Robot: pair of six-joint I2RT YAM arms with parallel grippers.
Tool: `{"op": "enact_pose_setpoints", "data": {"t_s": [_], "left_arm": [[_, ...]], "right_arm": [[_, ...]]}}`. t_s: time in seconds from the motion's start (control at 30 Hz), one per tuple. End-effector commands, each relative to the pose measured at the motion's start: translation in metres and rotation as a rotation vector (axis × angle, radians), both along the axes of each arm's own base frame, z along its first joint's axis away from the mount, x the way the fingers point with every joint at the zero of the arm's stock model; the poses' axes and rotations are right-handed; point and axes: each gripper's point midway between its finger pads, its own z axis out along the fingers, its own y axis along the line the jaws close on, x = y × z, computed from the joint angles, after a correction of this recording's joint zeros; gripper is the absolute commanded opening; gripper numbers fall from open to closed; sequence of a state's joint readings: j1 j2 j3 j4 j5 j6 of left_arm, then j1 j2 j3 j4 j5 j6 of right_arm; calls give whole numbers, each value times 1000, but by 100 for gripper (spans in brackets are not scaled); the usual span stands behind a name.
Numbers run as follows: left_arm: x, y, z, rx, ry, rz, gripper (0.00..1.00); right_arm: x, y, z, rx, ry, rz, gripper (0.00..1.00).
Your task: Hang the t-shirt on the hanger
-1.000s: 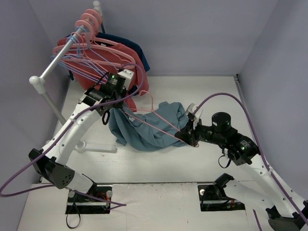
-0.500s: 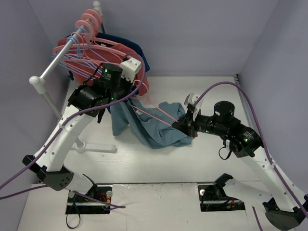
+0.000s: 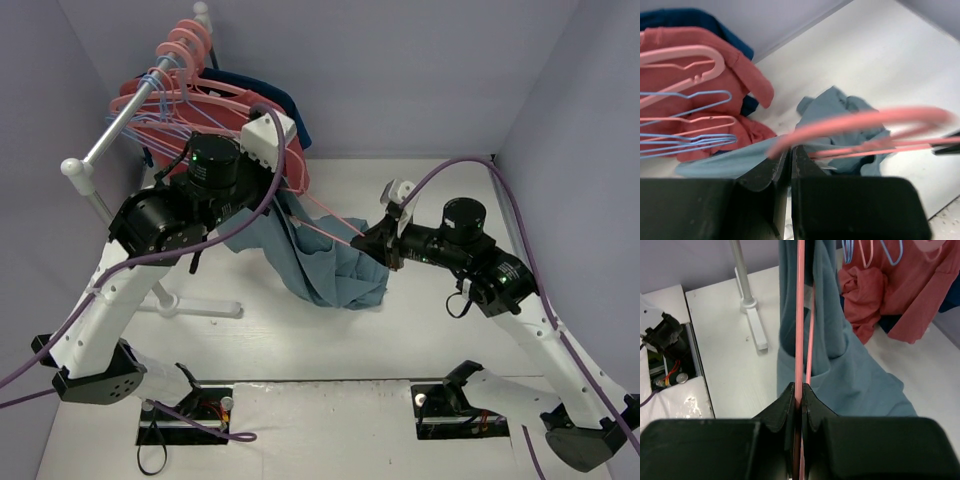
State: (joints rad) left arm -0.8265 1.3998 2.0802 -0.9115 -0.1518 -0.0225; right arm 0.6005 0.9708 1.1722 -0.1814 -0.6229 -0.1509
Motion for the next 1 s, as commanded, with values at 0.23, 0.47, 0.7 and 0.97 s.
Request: {"op": "enact_pose_setpoints", "data": {"t_s": [0.23, 0.47, 0.7, 0.97], "left_arm": [[-20, 4, 44, -102, -119, 34, 0], [-4, 24, 9, -83, -121, 189, 0], [-8, -2, -3, -91, -111, 61, 0], [-5, -22, 34, -165, -143, 8, 0]], "right_arm": [[9, 2, 37, 132, -122, 15, 0], [8, -5, 19, 146, -74, -14, 0], [9, 2, 16, 186, -46, 3, 0], [21, 5, 44, 222, -132, -13, 0]]}}
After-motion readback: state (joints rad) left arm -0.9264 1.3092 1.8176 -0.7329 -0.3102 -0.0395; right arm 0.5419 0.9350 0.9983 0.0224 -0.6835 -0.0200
